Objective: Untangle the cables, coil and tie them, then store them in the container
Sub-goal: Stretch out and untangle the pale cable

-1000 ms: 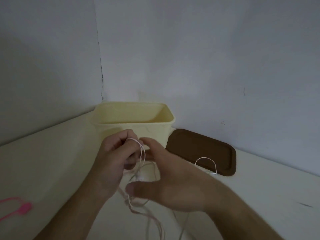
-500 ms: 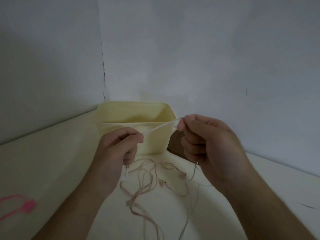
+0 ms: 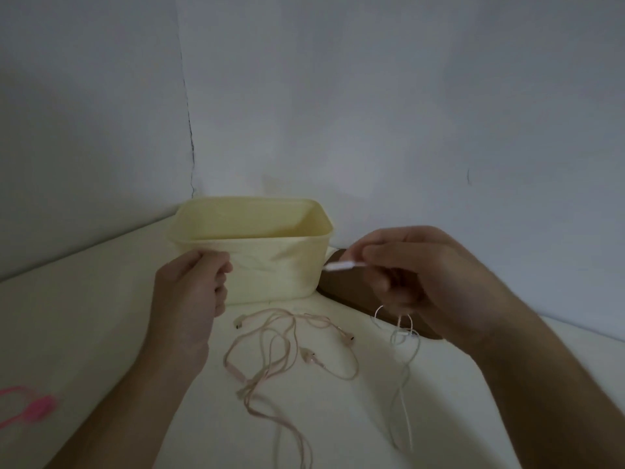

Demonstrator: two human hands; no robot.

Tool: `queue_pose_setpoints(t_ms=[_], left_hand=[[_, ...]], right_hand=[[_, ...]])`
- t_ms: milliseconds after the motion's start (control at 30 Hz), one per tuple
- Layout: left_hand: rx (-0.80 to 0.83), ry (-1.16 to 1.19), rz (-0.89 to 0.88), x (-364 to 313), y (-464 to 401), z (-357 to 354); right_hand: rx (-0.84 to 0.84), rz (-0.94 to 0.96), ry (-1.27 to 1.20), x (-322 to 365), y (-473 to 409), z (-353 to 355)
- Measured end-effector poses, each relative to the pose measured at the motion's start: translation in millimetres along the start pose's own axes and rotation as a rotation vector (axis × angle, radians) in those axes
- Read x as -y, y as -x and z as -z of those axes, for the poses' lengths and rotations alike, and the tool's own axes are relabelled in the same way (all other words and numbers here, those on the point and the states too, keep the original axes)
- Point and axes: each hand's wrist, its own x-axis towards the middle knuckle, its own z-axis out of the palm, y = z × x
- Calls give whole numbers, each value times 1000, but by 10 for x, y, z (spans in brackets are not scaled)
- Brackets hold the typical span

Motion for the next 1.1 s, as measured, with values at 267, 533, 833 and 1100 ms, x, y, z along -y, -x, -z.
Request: queue_pose_setpoints(t_ms=[267, 533, 833, 1100], left_hand=[[6, -545, -131, 3, 110, -50], [30, -897, -184, 13, 206, -133], [157, -844, -490, 25, 255, -132], [467, -228, -245, -4, 335, -187]], right_hand=[[-291, -203, 908, -472, -202, 191], [-322, -313, 1299, -868, -225, 224], [-387, -55, 655, -495, -249, 103], [-67, 287, 341, -176, -55, -448]])
